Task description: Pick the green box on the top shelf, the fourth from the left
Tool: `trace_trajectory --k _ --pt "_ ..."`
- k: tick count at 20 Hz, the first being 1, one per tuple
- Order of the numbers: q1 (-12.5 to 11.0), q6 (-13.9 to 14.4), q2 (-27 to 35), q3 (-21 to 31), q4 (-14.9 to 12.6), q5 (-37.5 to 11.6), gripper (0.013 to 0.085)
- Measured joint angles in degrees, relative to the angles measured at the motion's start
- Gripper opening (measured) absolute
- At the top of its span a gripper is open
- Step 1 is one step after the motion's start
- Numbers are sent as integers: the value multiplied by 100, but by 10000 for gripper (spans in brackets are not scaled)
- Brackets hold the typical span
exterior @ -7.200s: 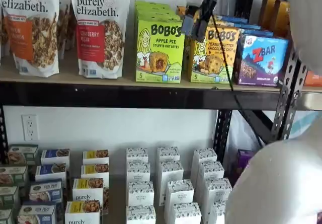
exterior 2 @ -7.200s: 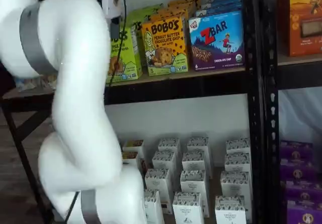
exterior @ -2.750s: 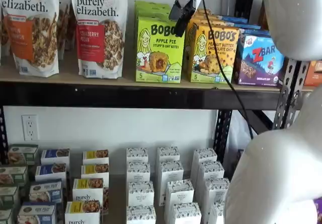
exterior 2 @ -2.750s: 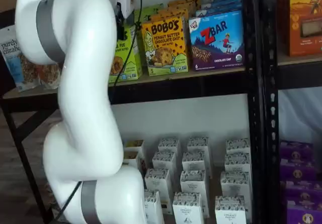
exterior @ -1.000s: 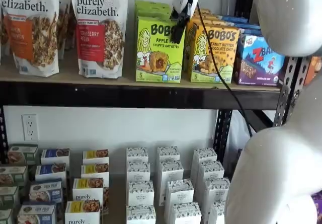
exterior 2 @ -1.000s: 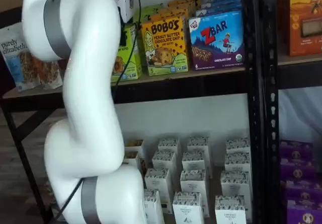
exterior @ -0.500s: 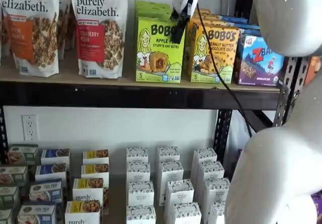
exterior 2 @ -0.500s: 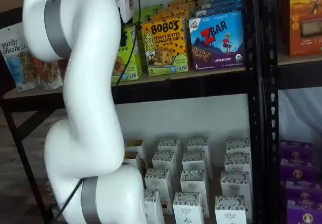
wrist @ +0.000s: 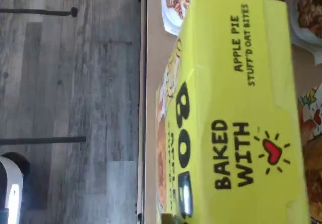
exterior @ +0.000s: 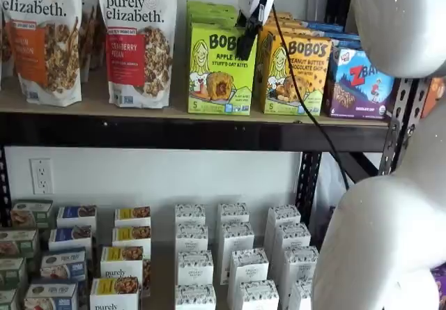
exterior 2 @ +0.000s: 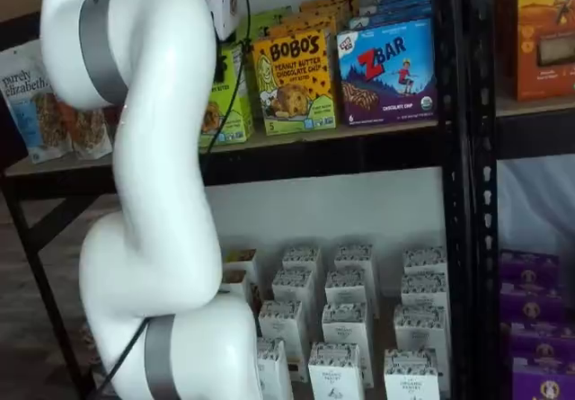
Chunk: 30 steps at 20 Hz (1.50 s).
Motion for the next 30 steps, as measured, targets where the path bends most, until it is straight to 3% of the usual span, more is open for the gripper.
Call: trace_trajectory --k 1,11,13,19,30 --pt "-1 0 -1 -2 6 1 490" --pt "18 22 -15 -4 -8 -13 490" --pt "26 29 -14 -5 -11 -11 410" --pt "39 42 -23 10 -7 -37 290" --pt "40 56 -10 -60 0 58 290"
